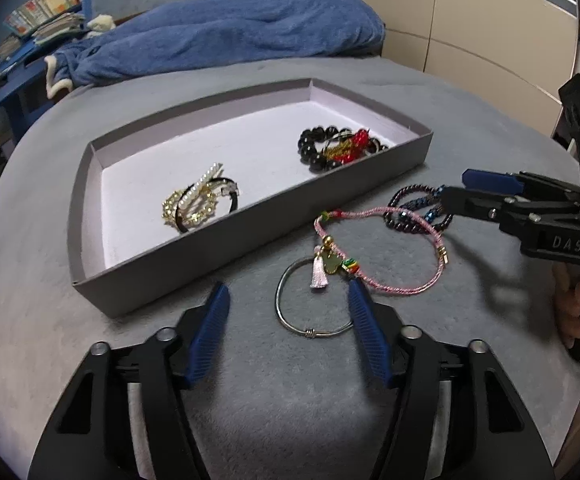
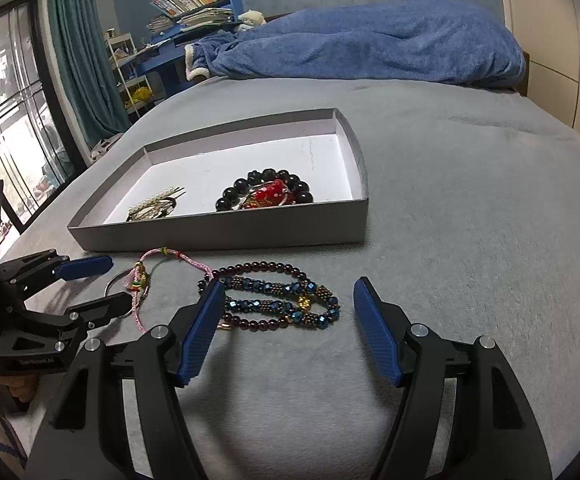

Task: Organize jewelry
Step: 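Withdraw both grippers from the box back to the loose bracelets, then grasp the silver bangle with the left gripper while the right grasps the crystal bead bracelet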

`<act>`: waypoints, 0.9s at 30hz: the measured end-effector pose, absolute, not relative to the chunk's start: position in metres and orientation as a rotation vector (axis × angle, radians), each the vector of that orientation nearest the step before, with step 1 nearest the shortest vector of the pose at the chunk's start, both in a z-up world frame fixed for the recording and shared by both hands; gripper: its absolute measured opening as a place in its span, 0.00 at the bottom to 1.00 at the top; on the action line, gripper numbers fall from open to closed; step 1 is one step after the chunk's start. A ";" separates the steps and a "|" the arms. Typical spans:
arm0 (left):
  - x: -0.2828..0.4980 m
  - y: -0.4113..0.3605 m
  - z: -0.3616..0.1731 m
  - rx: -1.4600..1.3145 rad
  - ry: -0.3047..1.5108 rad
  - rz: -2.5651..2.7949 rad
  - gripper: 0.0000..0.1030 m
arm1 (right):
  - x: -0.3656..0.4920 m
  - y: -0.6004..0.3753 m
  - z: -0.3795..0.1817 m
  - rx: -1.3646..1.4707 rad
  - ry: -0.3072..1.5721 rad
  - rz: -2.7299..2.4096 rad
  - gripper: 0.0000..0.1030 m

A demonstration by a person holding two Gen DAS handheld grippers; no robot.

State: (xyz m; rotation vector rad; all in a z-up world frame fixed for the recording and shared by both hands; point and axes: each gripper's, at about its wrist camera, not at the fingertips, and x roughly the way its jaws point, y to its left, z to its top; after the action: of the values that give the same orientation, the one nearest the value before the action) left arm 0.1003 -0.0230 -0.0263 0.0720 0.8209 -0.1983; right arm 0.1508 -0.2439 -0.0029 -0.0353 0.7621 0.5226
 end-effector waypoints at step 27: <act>0.088 0.001 -0.021 -0.041 0.795 -0.163 0.38 | 0.161 -0.258 -0.016 0.051 0.854 0.534 0.18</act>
State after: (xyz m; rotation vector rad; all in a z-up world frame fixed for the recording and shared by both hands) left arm 0.0877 0.0009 -0.0206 -0.0406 0.7946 -0.1630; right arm 0.1613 -0.2576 -0.0162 0.0506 0.8543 0.5342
